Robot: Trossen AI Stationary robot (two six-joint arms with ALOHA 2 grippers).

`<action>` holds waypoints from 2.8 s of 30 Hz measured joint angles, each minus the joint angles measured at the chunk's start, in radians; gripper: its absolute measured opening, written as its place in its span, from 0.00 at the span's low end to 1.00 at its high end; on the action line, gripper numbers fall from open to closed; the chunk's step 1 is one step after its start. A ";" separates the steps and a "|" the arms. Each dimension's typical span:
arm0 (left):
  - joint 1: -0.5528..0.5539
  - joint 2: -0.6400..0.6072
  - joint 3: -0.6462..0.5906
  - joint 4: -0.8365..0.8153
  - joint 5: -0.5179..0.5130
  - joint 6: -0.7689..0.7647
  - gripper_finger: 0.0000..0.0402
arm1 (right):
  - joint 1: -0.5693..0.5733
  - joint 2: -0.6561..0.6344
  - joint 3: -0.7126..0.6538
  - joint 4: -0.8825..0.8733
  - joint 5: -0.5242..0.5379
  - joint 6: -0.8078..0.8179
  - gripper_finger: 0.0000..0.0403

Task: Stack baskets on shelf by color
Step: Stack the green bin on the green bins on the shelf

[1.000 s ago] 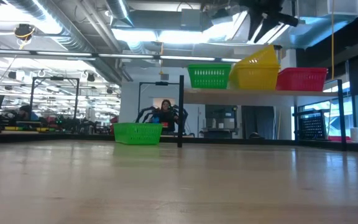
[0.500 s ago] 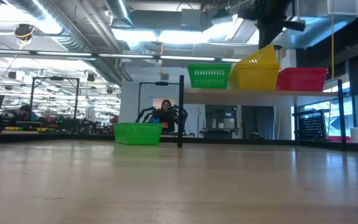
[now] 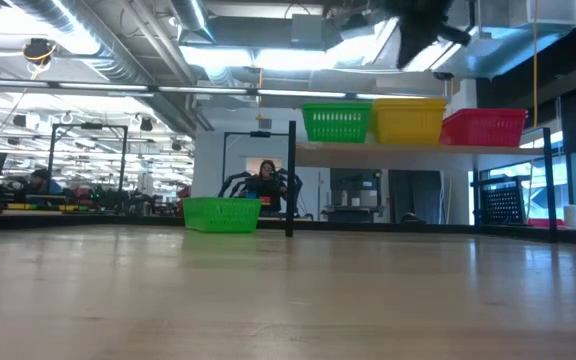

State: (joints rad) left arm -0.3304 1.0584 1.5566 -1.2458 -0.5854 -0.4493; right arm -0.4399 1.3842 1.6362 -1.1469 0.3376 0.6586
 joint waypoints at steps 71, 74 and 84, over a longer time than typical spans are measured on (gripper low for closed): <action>0.812 0.782 0.000 0.212 0.640 0.855 0.18 | 0.693 -0.006 0.087 0.147 -0.017 -0.399 0.00; 0.792 0.746 0.000 0.222 0.609 0.876 0.18 | 0.694 -0.006 0.087 0.148 -0.016 -0.394 0.00; 0.866 0.674 -0.018 0.095 0.552 0.920 0.18 | 0.694 -0.006 0.087 0.149 -0.015 -0.370 0.00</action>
State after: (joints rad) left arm 0.5359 1.7320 1.5387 -1.1510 -0.0334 0.4710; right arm 0.2538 1.3782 1.7229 -0.9977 0.3223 0.2887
